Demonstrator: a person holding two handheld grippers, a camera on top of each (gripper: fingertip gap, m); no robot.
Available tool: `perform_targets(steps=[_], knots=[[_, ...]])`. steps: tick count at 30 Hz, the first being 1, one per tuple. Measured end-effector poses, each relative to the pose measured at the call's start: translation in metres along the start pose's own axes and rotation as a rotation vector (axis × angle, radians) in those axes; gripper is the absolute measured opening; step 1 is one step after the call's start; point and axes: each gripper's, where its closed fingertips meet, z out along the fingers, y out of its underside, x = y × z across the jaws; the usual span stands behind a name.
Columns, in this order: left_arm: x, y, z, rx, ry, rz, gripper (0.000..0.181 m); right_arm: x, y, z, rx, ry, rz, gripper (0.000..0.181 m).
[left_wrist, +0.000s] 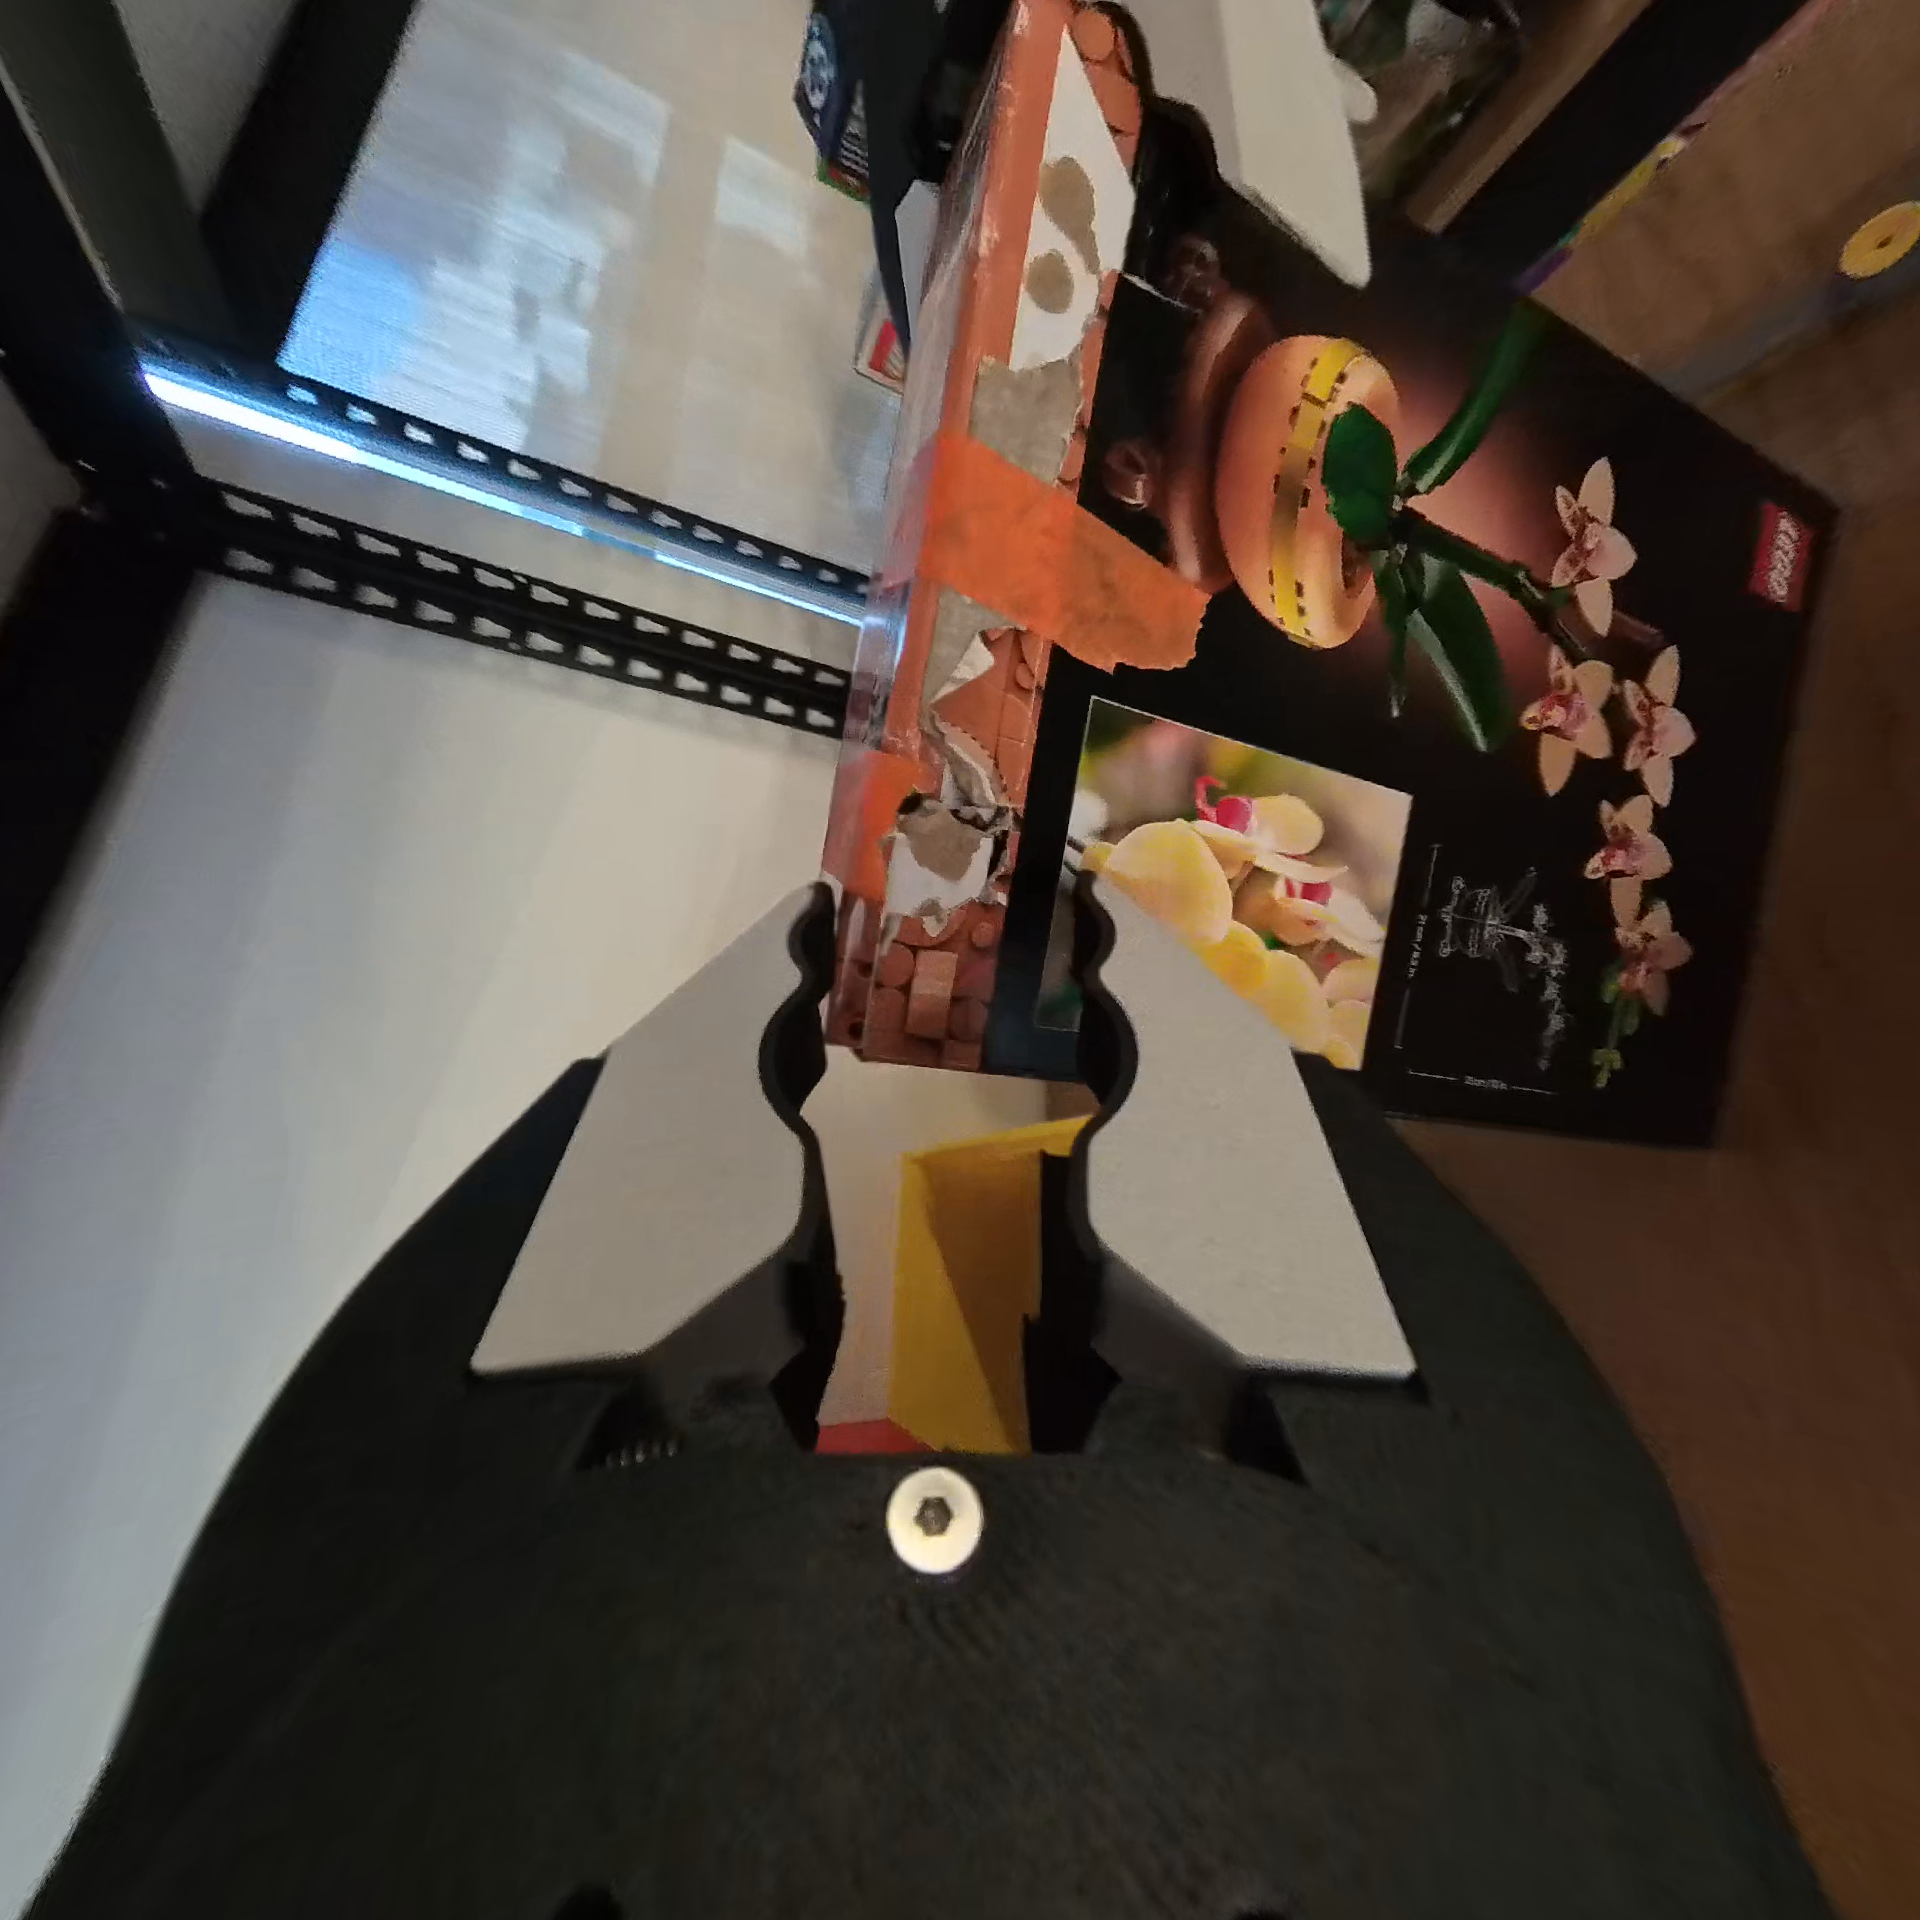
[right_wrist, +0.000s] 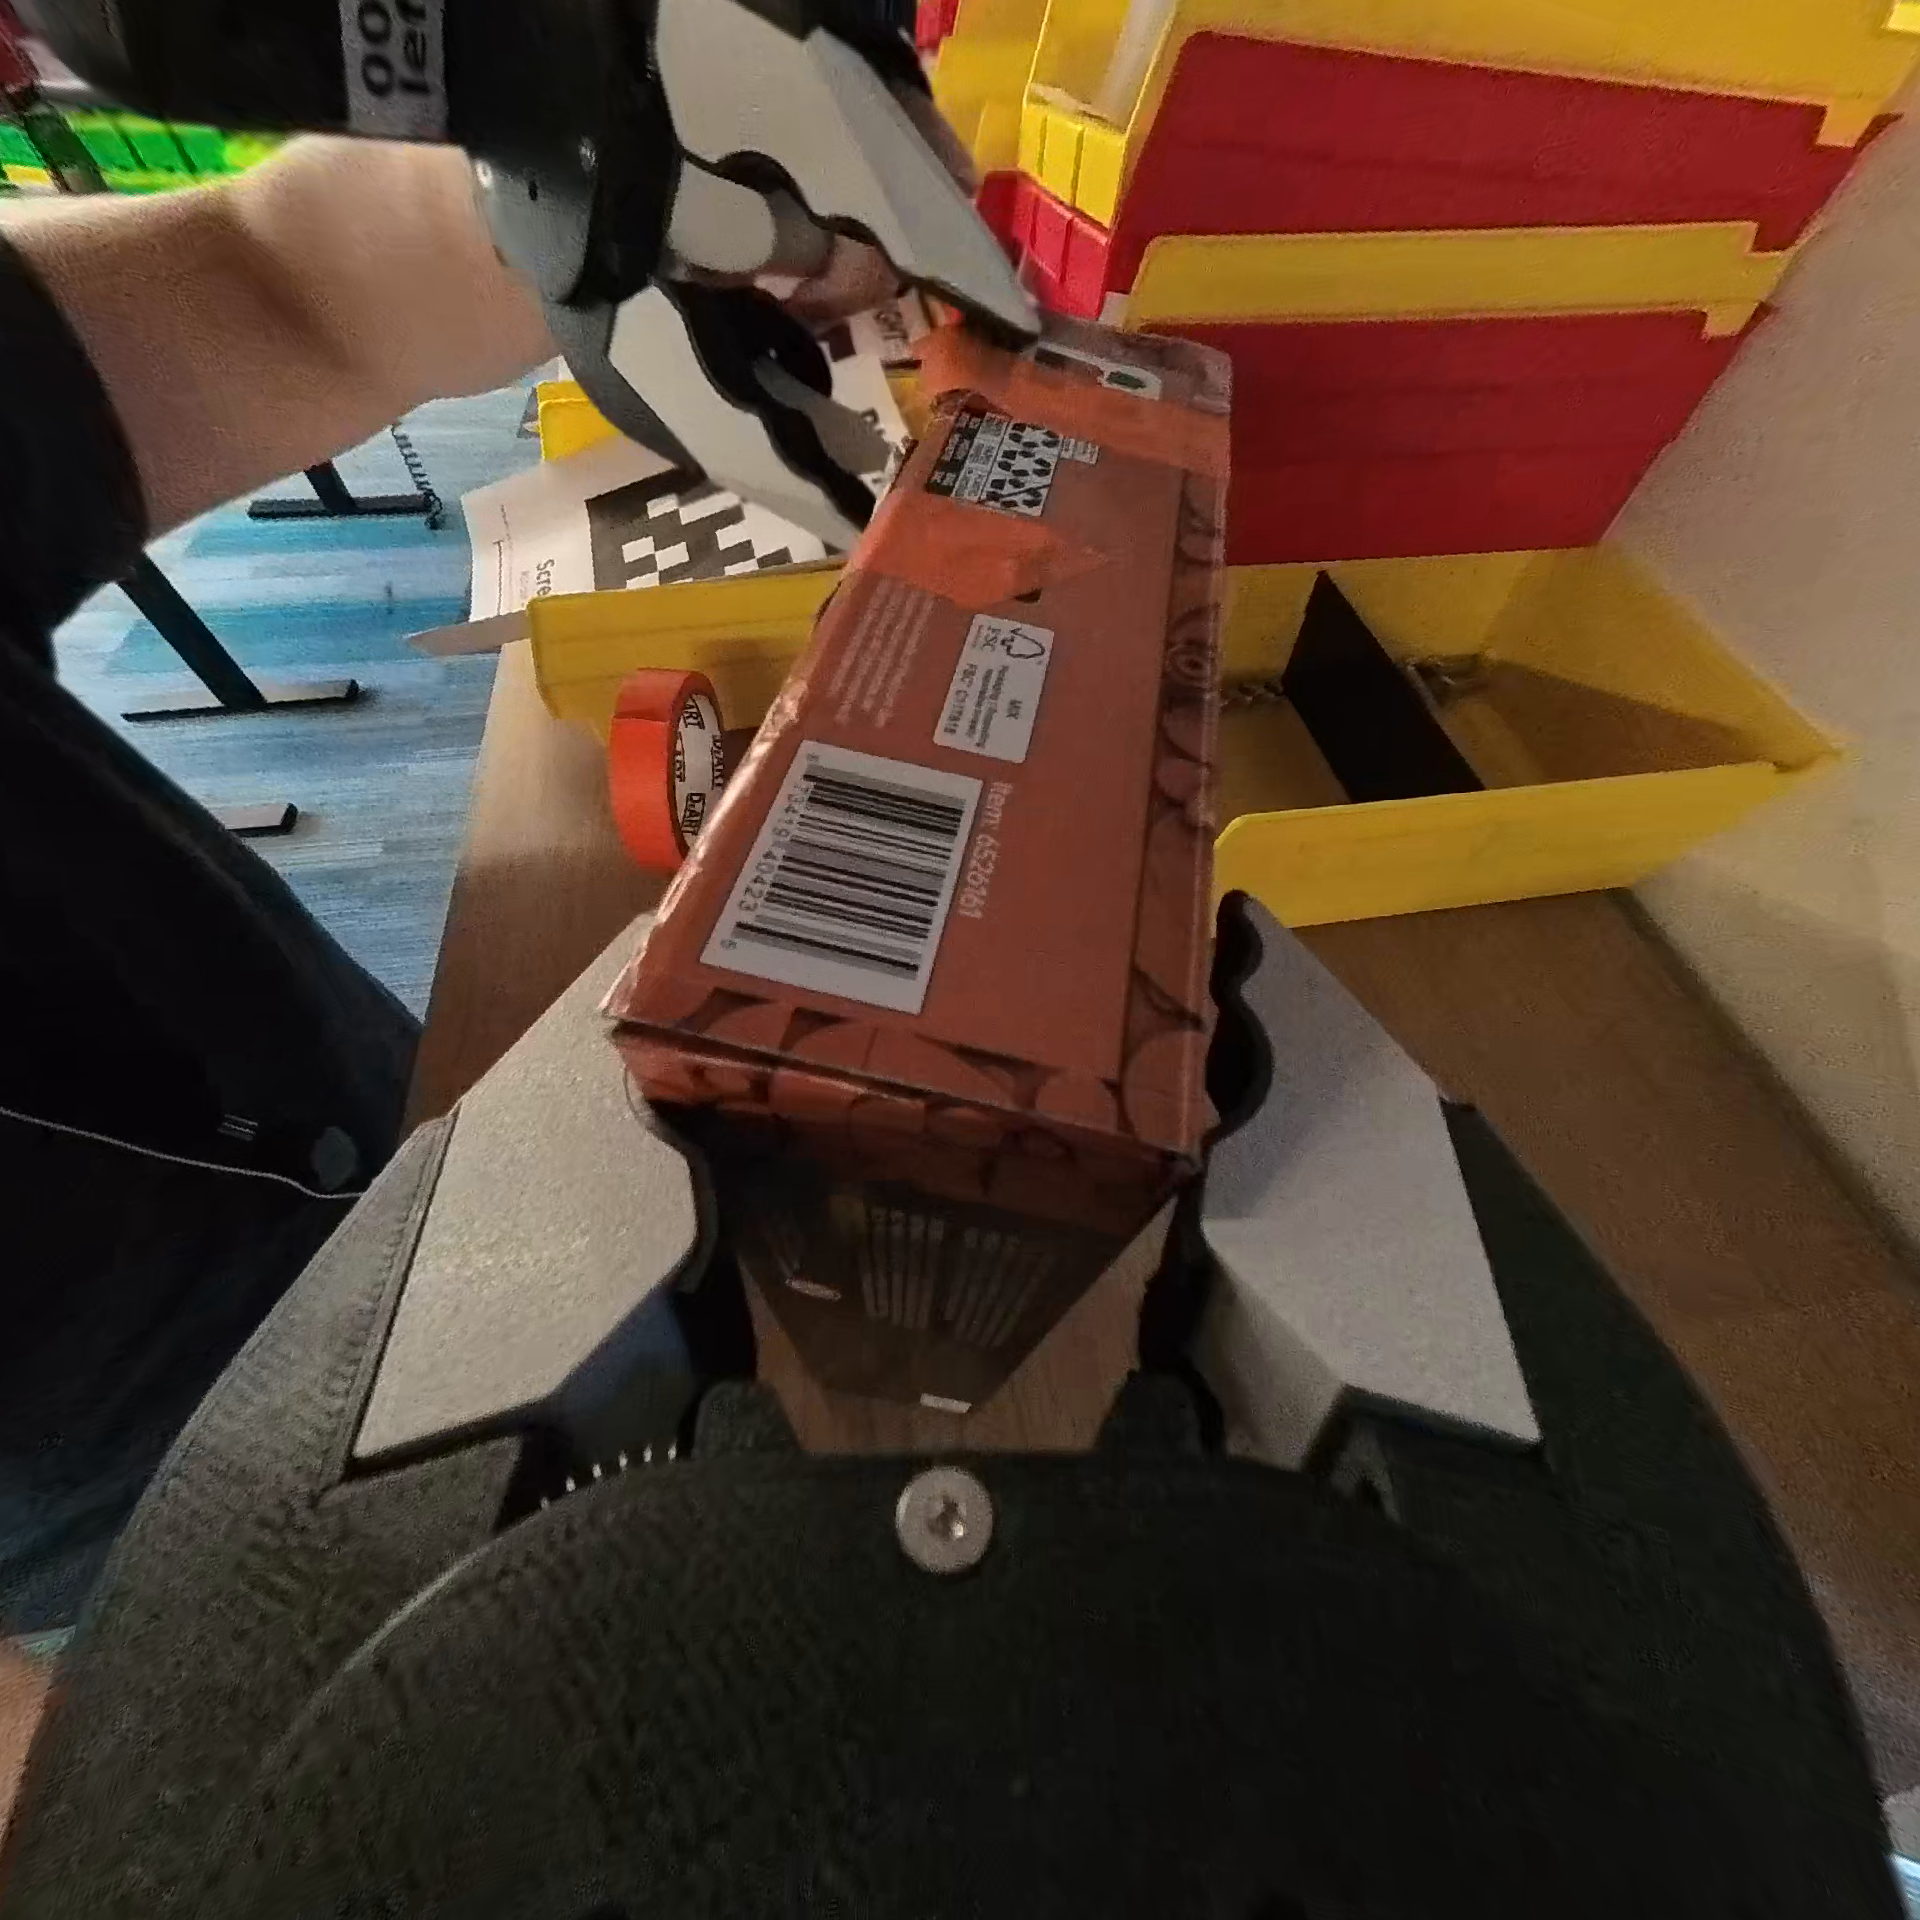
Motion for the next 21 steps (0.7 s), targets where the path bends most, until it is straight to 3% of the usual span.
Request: perform_targets(steps=[7,11,15,18,21], knots=[[0.004,0.0,0.001,0.011,-0.034,-0.087,0.051,0.001,0.003,0.0,-0.034,0.005,0.002,0.101],[0.005,0.001,0.003,0.017,-0.065,-0.066,0.047,0.007,-0.003,-0.005,-0.027,0.107,-0.021,0.103],[0.005,-0.001,0.001,0.011,-0.054,-0.041,0.048,-0.004,-0.05,-0.022,0.114,0.234,-0.121,0.105],[0.001,-0.003,-0.004,0.021,-0.059,-0.041,0.044,0.001,-0.089,-0.038,0.148,0.475,-0.184,0.082],[0.002,0.004,-0.004,-0.001,-0.036,-0.062,0.049,-0.014,-0.112,-0.017,0.091,0.466,-0.176,0.065]])
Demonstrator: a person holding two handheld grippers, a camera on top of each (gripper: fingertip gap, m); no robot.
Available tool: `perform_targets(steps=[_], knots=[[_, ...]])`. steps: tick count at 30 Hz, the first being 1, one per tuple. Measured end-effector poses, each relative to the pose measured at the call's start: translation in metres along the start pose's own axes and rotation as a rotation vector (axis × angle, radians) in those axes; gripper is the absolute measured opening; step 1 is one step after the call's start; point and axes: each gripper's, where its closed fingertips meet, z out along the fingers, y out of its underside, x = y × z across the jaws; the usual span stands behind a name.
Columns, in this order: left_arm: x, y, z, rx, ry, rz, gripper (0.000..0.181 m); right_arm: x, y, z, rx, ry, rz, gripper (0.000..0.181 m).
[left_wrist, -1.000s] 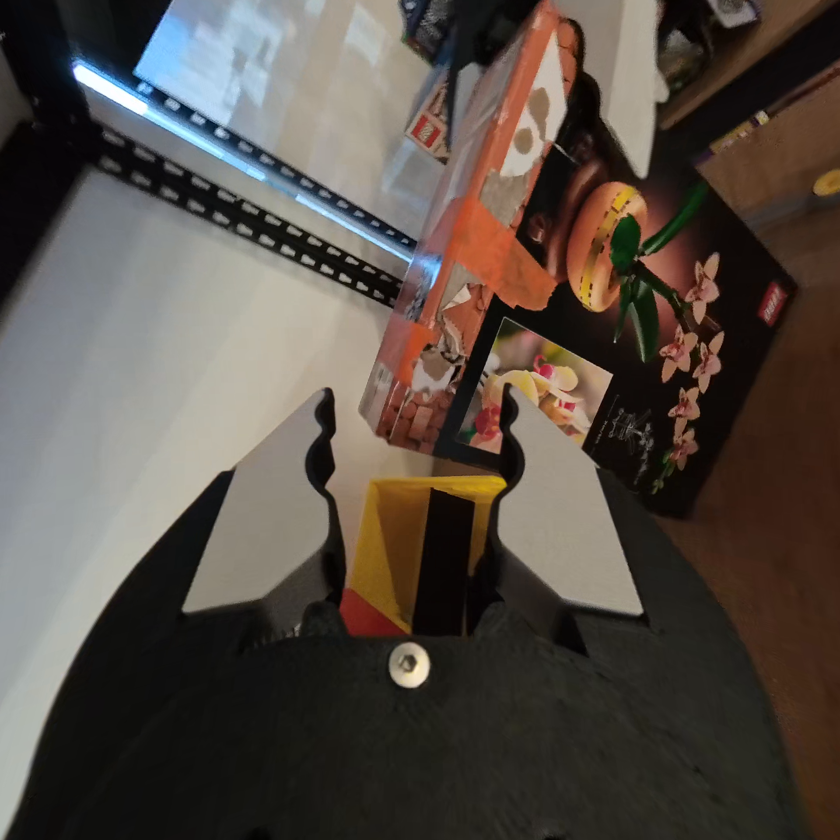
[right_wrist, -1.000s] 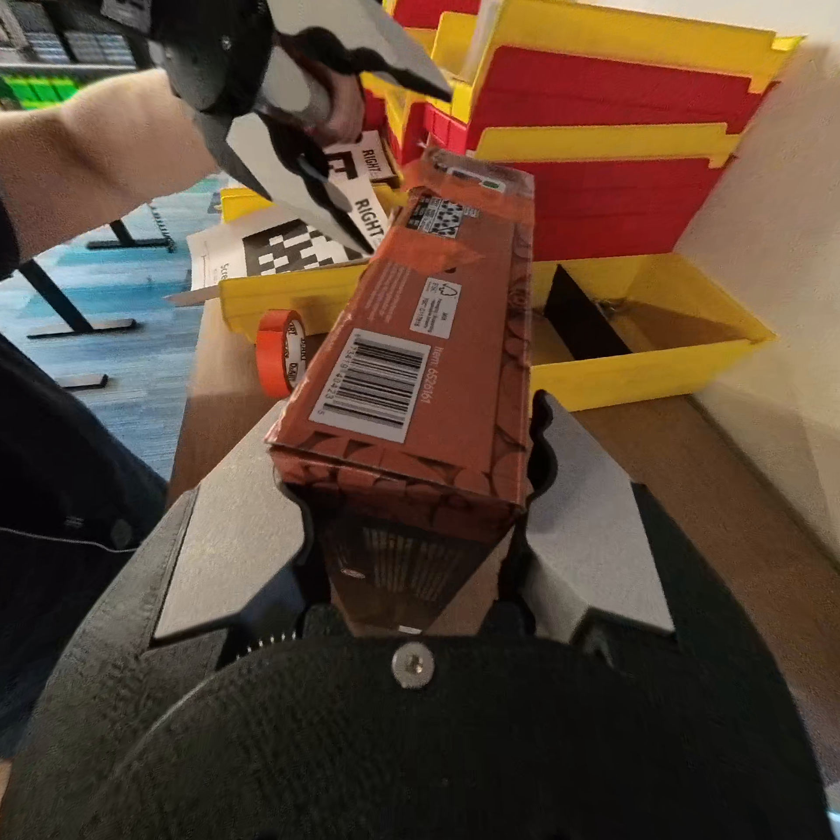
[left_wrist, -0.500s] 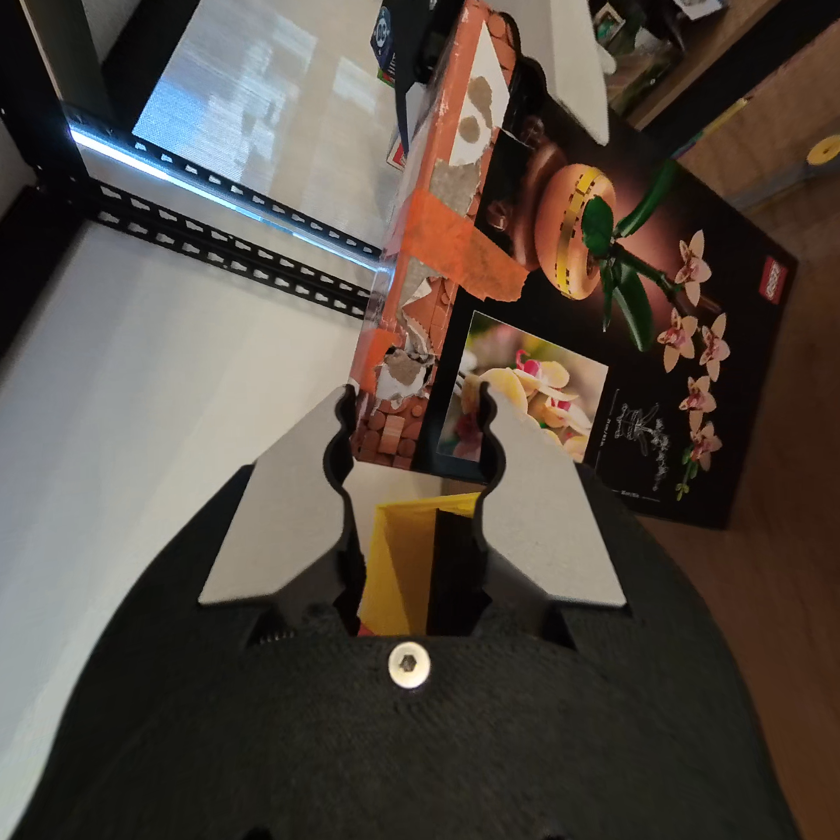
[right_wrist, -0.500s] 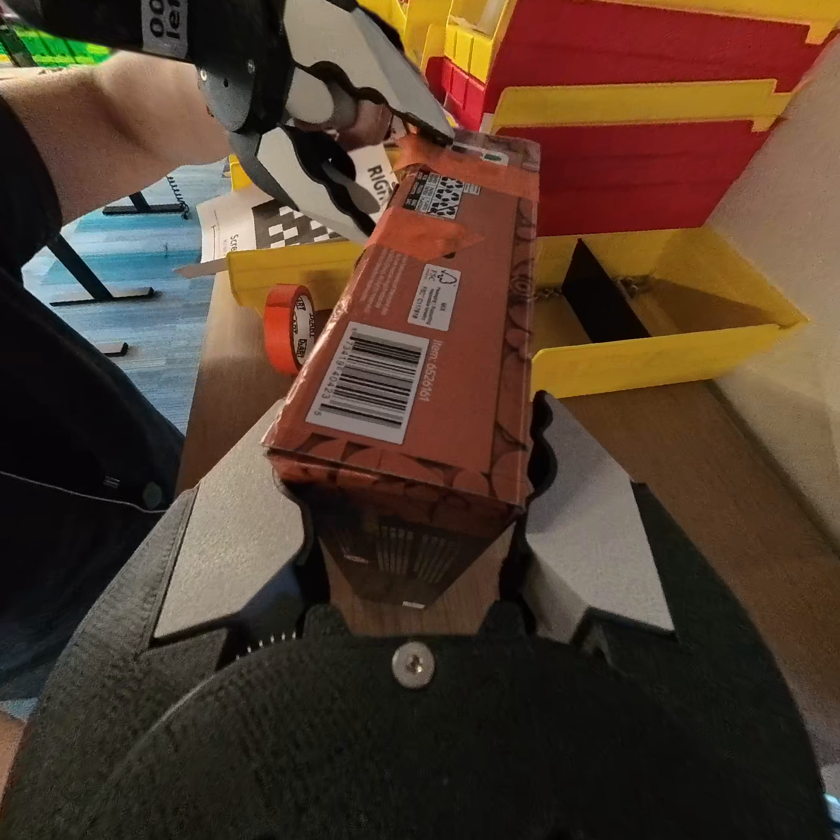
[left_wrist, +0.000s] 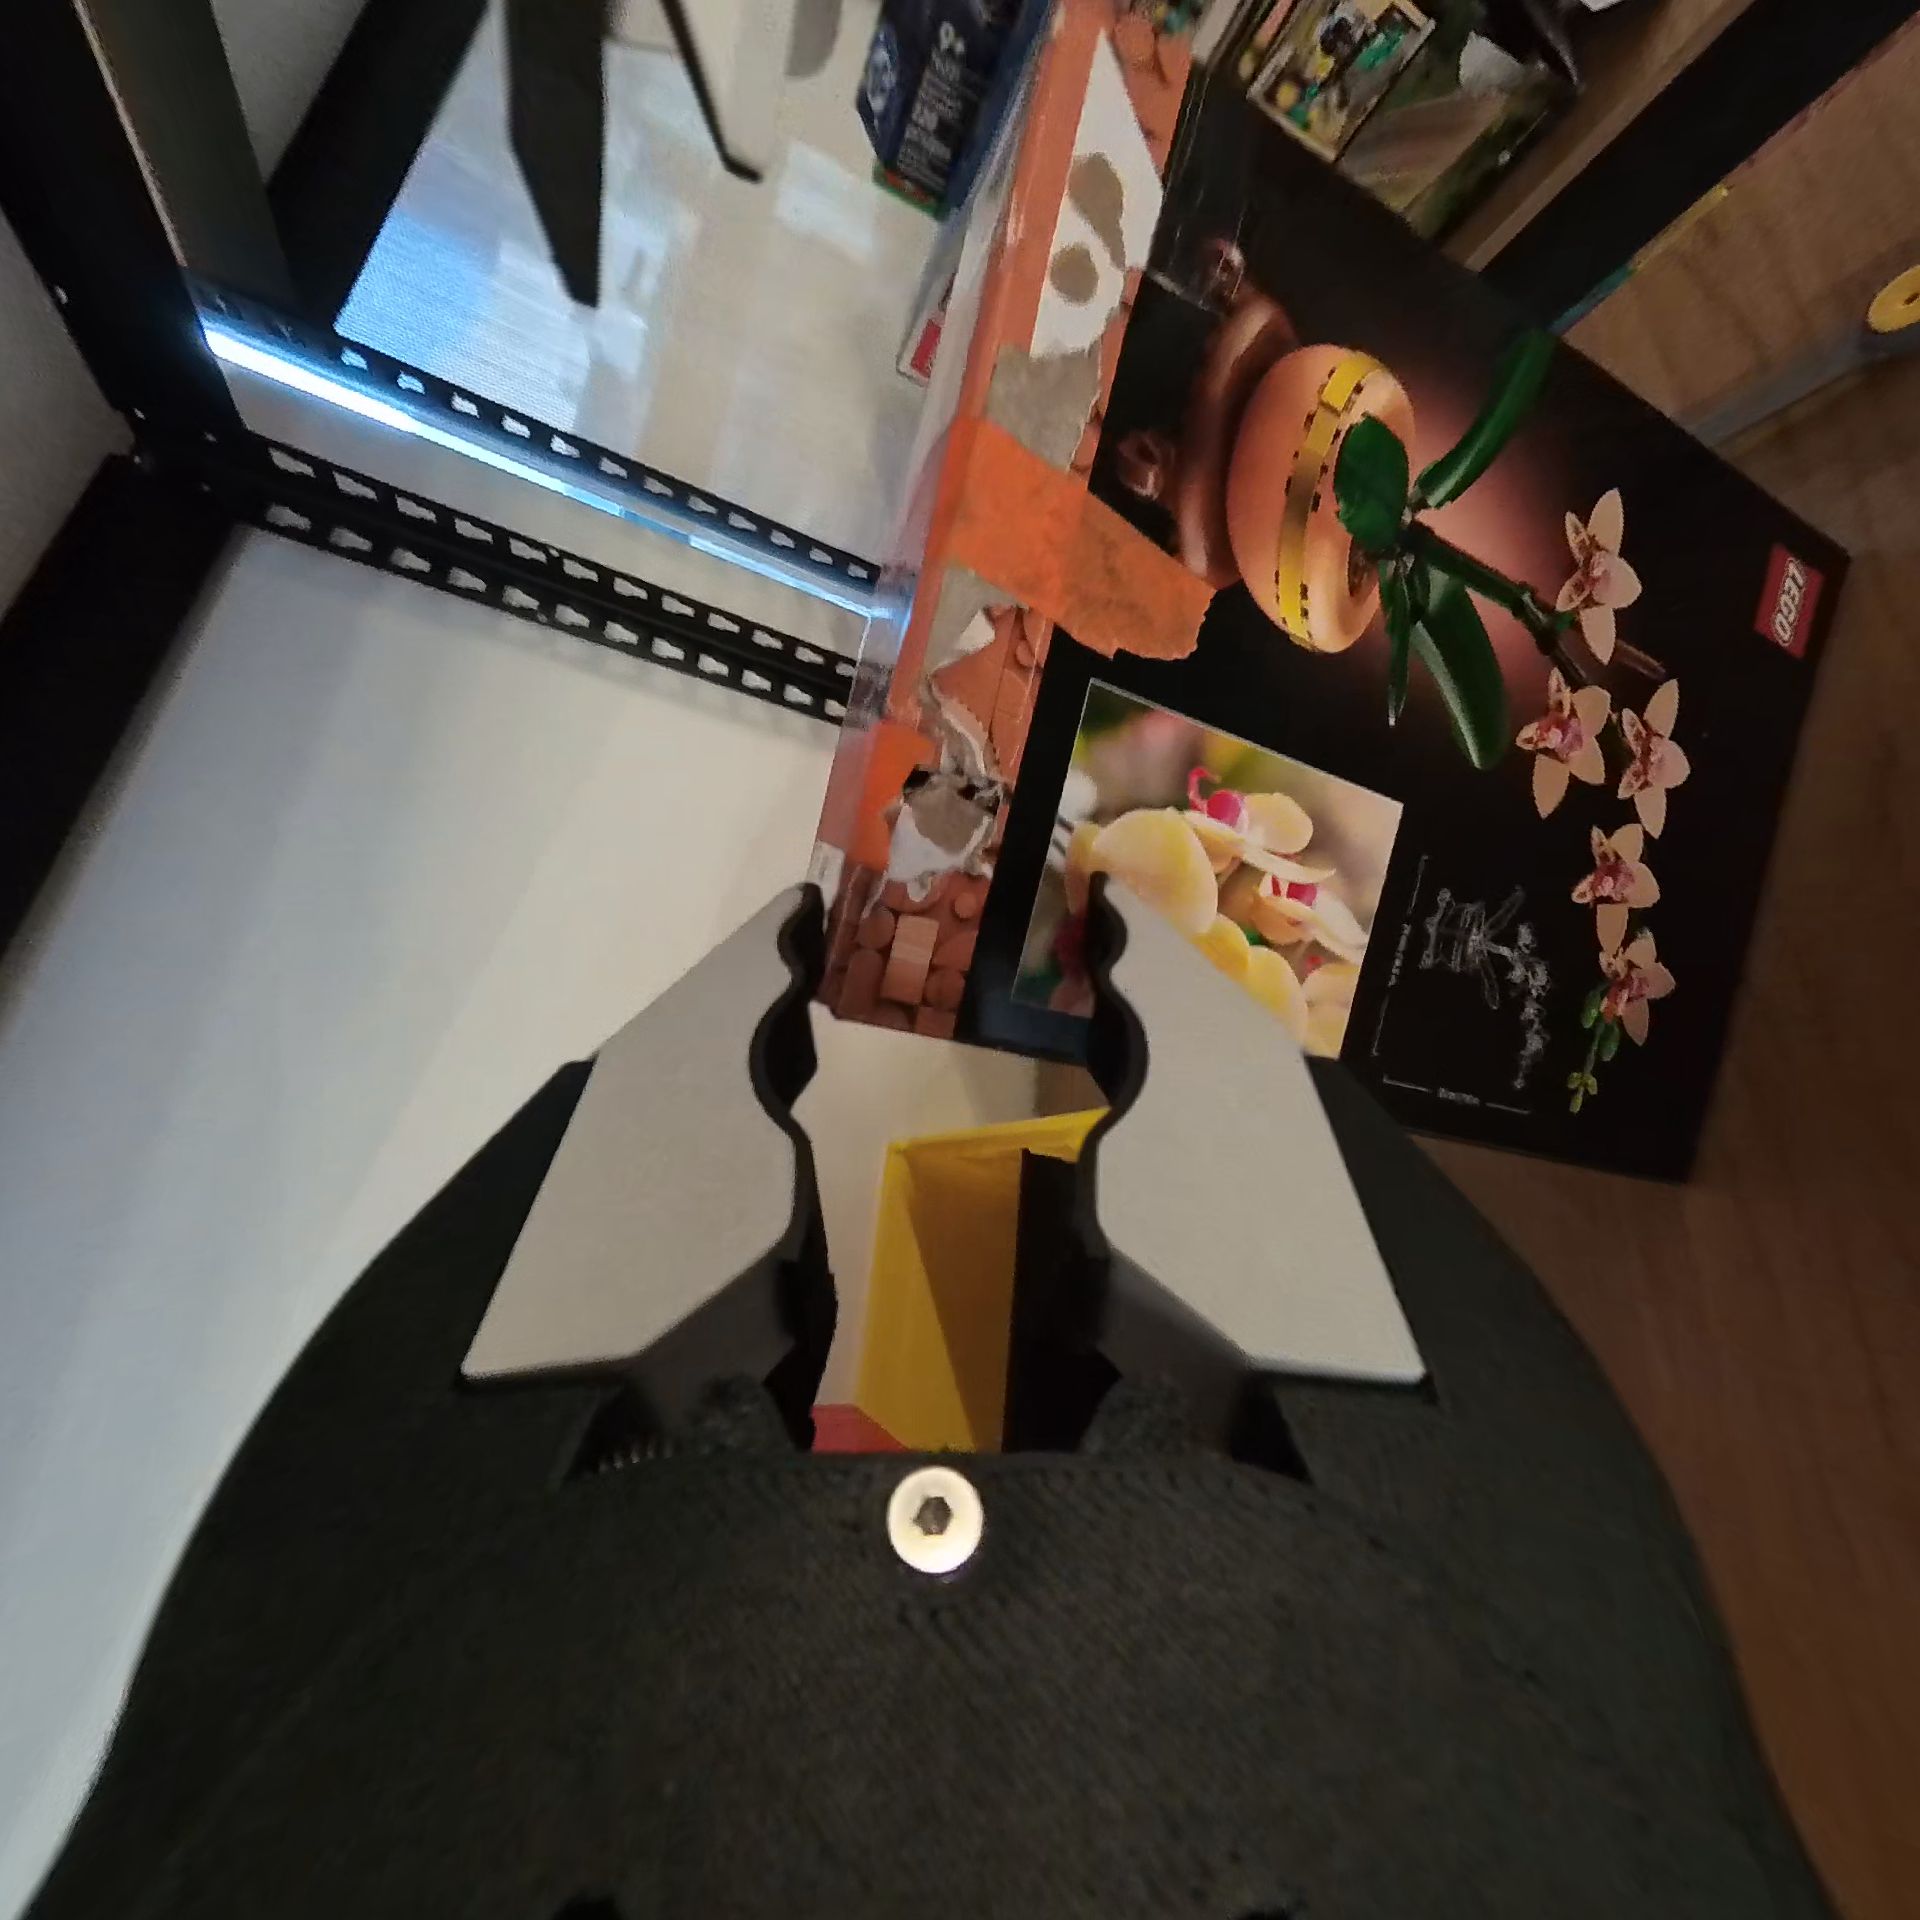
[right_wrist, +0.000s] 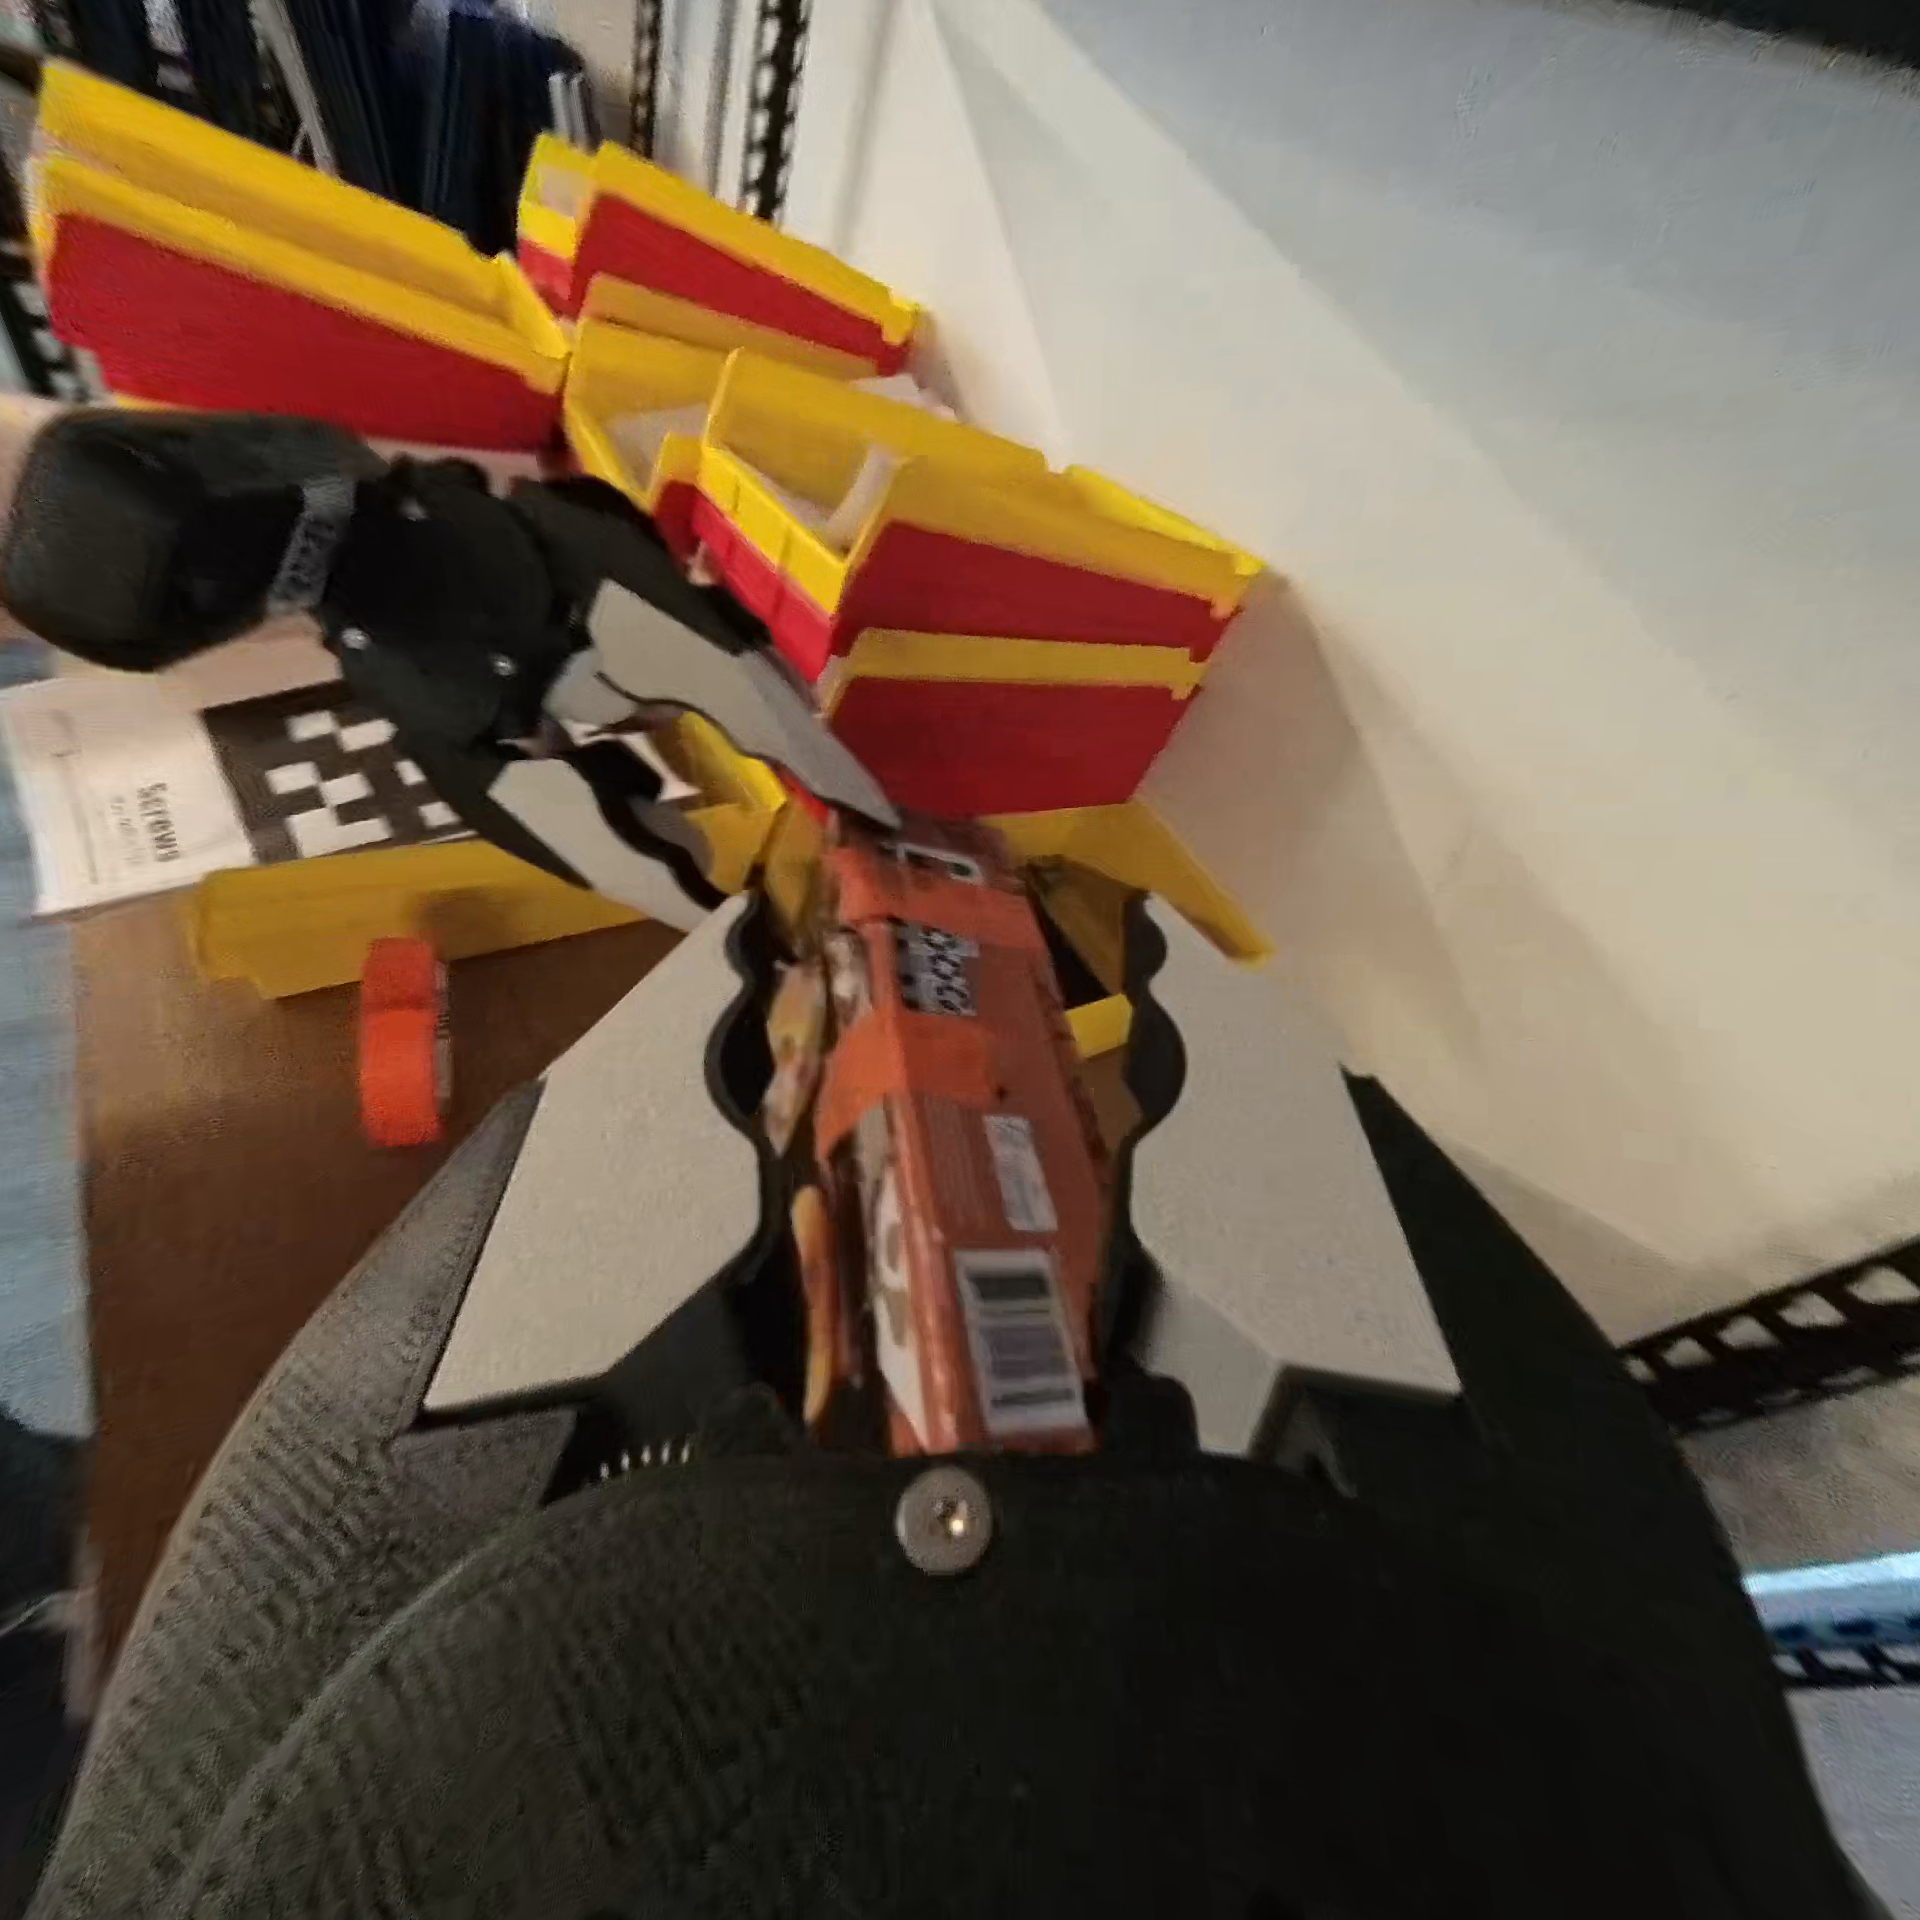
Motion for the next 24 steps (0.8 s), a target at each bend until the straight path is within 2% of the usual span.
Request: perform_targets(steps=[2,4,7,10,13,19,24], knots=[[0.001,0.006,0.002,-0.022,0.019,-0.028,0.056,-0.02,-0.002,0.019,-0.095,-0.116,0.018,0.05],[0.003,0.007,0.004,-0.02,0.033,-0.047,0.061,-0.019,0.002,0.04,-0.197,-0.154,0.065,0.045],[0.002,0.007,0.003,-0.022,0.011,0.005,0.056,-0.013,0.022,0.064,-0.374,-0.225,0.168,0.042],[0.003,0.007,0.003,-0.02,0.007,0.0,0.056,-0.008,0.026,0.078,-0.415,-0.305,0.268,0.022],[0.003,0.009,0.005,-0.029,-0.001,0.017,0.057,-0.01,0.034,0.076,-0.452,-0.377,0.316,0.0],[0.002,0.008,0.005,-0.025,0.0,0.006,0.057,-0.015,0.043,0.067,-0.454,-0.431,0.283,0.0],[0.002,0.008,0.005,-0.032,0.005,0.013,0.056,-0.016,0.044,0.066,-0.479,-0.384,0.11,0.0]])
